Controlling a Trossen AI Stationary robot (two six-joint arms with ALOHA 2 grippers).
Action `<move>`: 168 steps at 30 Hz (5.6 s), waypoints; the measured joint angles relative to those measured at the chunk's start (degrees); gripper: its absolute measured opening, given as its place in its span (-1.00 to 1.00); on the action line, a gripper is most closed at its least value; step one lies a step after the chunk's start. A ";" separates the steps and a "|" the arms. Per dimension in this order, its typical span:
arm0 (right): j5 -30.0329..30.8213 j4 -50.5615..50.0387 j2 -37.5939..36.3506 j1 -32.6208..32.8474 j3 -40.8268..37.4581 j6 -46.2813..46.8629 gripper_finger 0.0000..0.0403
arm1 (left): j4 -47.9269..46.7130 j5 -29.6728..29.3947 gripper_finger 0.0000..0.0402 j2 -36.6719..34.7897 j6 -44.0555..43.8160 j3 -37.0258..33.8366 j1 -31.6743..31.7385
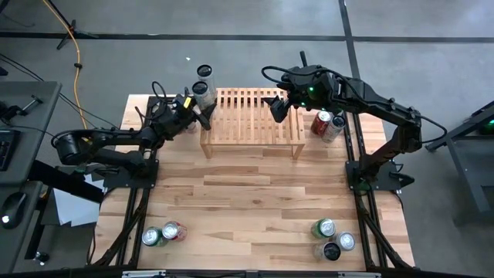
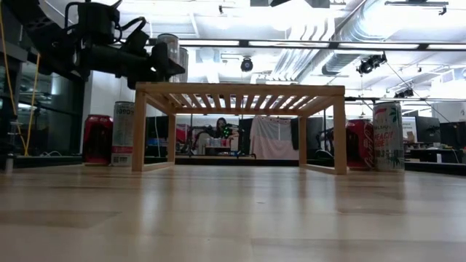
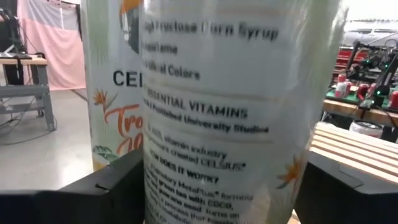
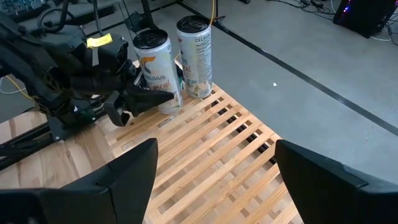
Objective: Place canned beverage on shelf
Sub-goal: Put the white yellow soda can on the shelf aligned with other white yellow soda can
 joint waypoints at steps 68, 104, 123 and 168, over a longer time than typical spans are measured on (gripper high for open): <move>0.07 0.00 0.02 0.02 -0.01 0.60 0.54 | -68.19 11.99 0.47 -24.09 5.90 39.33 -0.02; 4.83 0.34 1.40 -4.18 -0.02 16.68 0.54 | -88.03 6.03 -1.00 -47.62 4.25 30.99 0.00; -0.10 -10.70 4.15 -4.46 -0.02 2.78 0.54 | -59.86 30.04 -1.00 -41.28 -2.79 8.72 -0.15; -1.68 -16.31 4.09 -7.80 -0.02 -8.98 0.54 | -39.45 15.75 -1.00 -18.26 8.50 6.08 4.34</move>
